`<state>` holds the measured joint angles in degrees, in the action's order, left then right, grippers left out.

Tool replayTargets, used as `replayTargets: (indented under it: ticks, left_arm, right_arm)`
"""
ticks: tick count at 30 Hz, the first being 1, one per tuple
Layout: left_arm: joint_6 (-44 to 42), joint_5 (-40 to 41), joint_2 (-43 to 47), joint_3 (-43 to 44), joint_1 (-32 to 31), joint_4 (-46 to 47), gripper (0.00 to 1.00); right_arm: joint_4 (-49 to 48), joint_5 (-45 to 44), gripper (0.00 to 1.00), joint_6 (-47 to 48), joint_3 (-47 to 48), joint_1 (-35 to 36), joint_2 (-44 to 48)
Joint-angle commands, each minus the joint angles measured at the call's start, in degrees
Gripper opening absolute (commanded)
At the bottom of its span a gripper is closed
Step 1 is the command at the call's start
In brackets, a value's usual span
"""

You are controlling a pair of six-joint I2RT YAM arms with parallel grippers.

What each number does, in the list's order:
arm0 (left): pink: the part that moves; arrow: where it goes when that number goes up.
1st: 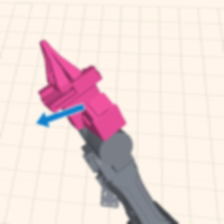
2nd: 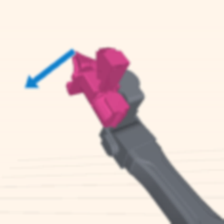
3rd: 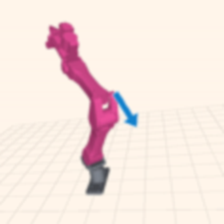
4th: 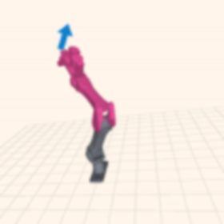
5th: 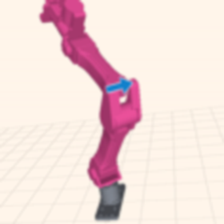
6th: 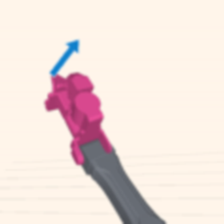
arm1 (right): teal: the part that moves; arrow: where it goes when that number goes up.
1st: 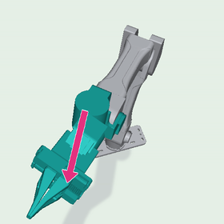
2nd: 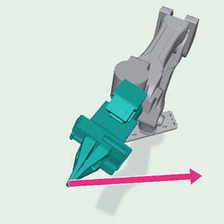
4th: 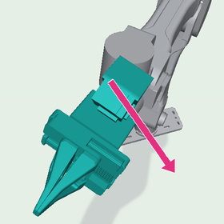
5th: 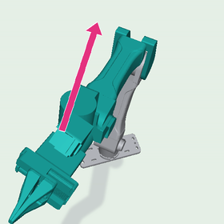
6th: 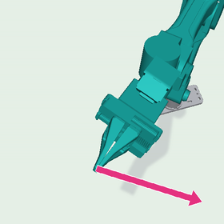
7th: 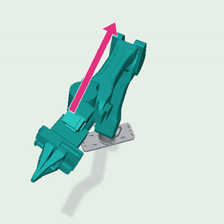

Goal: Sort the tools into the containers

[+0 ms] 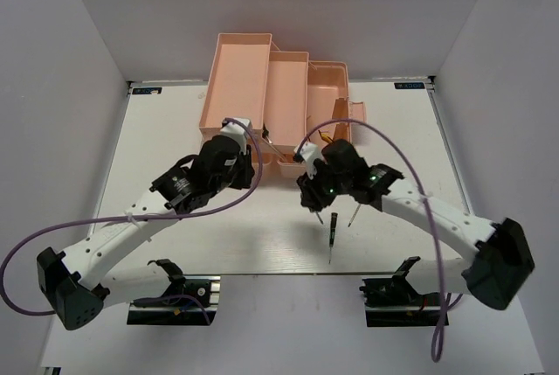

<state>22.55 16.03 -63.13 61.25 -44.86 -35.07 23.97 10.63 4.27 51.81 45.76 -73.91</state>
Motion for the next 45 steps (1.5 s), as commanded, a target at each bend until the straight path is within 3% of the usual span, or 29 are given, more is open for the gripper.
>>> replayTargets:
  ticks: [1, 3, 6, 8, 11, 16, 17, 18, 20, 21, 28, 32, 36, 40, 43, 45]
  left_arm:
    - [-0.05, -8.02, 2.31, -3.59, -0.40, 3.33, 0.30]
    - [-0.05, -12.41, 2.31, -6.31, -1.54, 5.79, 0.30]
    - [-0.05, -16.82, -0.49, -8.87, -3.03, 9.04, 0.47]
    - [-0.05, -18.40, -1.64, -9.66, -3.74, 10.54, 0.65]
    - [-0.05, -18.93, -2.70, -11.16, -5.32, 13.09, 0.71]
    - [-0.05, -20.51, -4.62, -12.56, -7.69, 17.30, 0.74]
    - [-0.05, -20.51, -5.41, -12.56, -8.48, 18.01, 0.74]
    - [-0.05, -21.12, -6.29, -12.56, -8.49, 18.54, 0.75]
    - [-0.74, -21.13, -10.24, -10.20, -10.59, 19.16, 0.75]
    - [-0.75, -21.13, -11.82, -9.32, -11.12, 19.16, 0.75]
    - [-1.98, -17.45, -30.01, 3.41, -15.61, 15.66, 0.77]
    - [-0.84, -15.94, -39.24, 10.72, -18.15, 11.26, 0.79]
    - [0.47, -15.24, -45.75, 16.69, -19.30, 8.10, 0.84]
    - [2.76, -12.26, -52.26, 21.27, -20.35, 3.61, 0.84]
    - [4.69, -9.36, -55.77, 23.81, -20.35, 0.45, 0.72]
    - [6.44, -6.11, -57.88, 27.24, -20.35, -2.62, 0.53]
  right_arm:
    - [-0.24, 2.91, 0.00, 5.74, 9.17, -0.93, 5.00]
    - [-1.72, -2.36, 0.00, 6.53, 11.46, -2.59, 2.82]
    - [-7.34, -8.07, 0.00, 6.98, 16.55, -4.53, -2.78]
    - [-11.39, -10.45, 0.00, 6.01, 20.76, -6.28, -5.18]
    - [-12.63, -12.83, 0.00, 3.99, 29.27, -8.30, -15.35]
    - [-11.67, -5.65, 0.00, -0.05, 42.72, -11.21, -29.58]
    - [-10.97, -5.19, 0.22, -1.45, 46.50, -11.39, -31.02]
    - [-7.74, -5.01, 0.33, -1.90, 48.28, -12.35, -32.51]
    - [-3.00, -4.74, 0.49, -3.65, 55.03, -12.97, -36.48]
    - [-2.61, -4.83, 0.51, -3.83, 55.58, -14.28, -36.48]
    - [-1.22, -9.22, 0.54, -2.17, 45.76, -21.67, -23.84]
    - [2.31, -12.65, 0.58, -1.11, 34.36, -29.73, -13.58]
    - [5.74, -11.25, 0.60, -1.55, 18.65, -35.29, -5.22]
    - [7.40, -7.22, 0.60, -2.68, 9.14, -38.29, -0.01]
    - [7.94, -4.57, 0.60, -3.65, 3.93, -38.99, 2.01]
    - [7.41, -3.34, 0.60, -3.83, 1.90, -39.16, 2.37]
